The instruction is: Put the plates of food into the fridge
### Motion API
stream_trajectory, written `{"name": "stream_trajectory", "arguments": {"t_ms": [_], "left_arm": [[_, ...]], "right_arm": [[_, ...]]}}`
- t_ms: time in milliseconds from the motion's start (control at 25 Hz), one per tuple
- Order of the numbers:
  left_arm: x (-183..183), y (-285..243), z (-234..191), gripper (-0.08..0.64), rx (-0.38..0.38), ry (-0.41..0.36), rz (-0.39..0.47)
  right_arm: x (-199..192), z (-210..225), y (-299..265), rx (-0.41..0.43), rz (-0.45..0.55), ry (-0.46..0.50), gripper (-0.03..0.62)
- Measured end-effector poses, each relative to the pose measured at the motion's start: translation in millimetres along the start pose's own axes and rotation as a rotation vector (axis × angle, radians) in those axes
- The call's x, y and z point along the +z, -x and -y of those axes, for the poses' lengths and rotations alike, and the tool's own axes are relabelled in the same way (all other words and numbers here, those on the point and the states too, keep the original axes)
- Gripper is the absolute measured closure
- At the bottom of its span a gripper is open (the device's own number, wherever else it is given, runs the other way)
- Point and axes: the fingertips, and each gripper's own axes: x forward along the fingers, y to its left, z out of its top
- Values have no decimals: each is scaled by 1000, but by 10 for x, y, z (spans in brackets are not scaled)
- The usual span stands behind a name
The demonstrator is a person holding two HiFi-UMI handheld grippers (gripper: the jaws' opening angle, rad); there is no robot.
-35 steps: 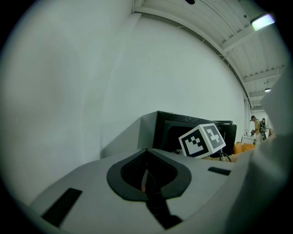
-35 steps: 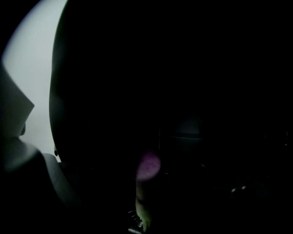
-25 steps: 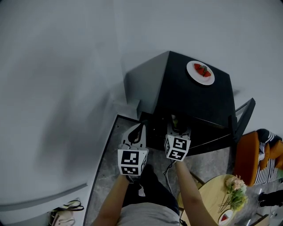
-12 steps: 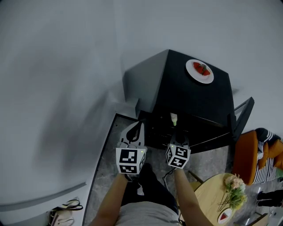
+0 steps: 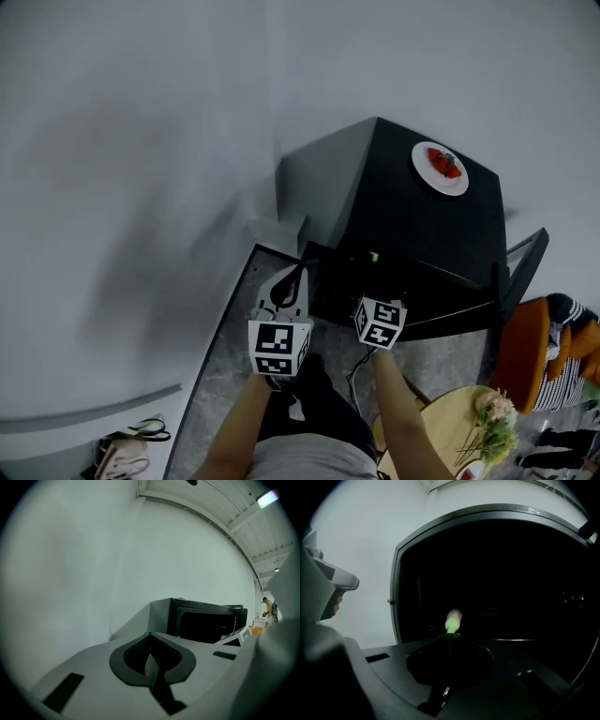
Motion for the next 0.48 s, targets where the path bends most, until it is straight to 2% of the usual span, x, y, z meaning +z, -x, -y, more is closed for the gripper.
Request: {"name": "stream_trajectory", "arguments": {"t_ms": [280, 480], "left_arm": [[-1, 40, -116, 551, 33, 1, 0], [31, 43, -147, 551, 43, -3, 8]], "right_arm": [[138, -74, -256, 20, 5, 7, 580], [147, -56, -247, 22, 12, -44, 580]]}}
